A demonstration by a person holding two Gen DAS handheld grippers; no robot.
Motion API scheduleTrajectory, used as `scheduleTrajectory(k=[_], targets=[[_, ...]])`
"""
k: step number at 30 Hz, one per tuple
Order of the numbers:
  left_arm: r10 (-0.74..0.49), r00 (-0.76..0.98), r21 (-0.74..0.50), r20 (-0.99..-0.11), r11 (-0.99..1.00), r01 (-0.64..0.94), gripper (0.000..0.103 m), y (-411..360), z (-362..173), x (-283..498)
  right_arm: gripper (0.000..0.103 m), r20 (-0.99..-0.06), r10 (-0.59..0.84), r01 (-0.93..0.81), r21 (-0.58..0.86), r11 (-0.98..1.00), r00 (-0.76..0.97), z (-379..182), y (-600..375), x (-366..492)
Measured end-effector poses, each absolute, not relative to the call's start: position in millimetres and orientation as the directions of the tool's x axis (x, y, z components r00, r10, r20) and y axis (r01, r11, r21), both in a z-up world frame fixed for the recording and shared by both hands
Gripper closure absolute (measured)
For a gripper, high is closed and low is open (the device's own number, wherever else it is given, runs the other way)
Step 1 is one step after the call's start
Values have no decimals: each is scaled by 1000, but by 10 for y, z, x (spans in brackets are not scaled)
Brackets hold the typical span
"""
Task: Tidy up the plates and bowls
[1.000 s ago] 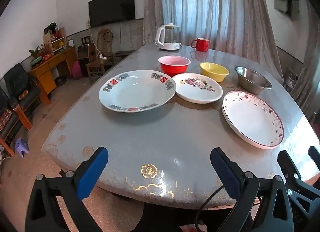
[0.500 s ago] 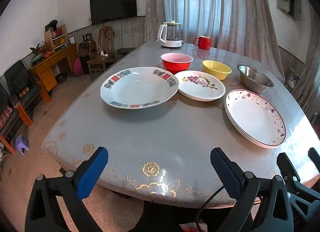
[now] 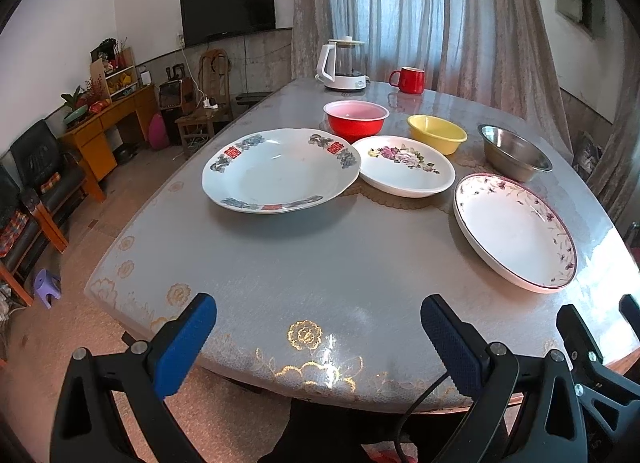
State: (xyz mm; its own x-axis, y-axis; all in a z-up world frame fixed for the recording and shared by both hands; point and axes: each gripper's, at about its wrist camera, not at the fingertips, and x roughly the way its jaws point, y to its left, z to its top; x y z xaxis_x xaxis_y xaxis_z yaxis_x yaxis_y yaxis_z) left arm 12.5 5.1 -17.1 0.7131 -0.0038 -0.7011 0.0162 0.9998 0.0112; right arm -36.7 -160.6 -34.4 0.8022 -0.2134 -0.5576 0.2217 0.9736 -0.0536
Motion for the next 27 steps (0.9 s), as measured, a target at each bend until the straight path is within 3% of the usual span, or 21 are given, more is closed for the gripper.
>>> scheduleTrajectory(k=[27], targets=[[3, 703, 19, -711, 1000, 15, 0, 46, -197, 148, 0, -572, -205, 209, -60, 976, 794, -374, -1580, -319]])
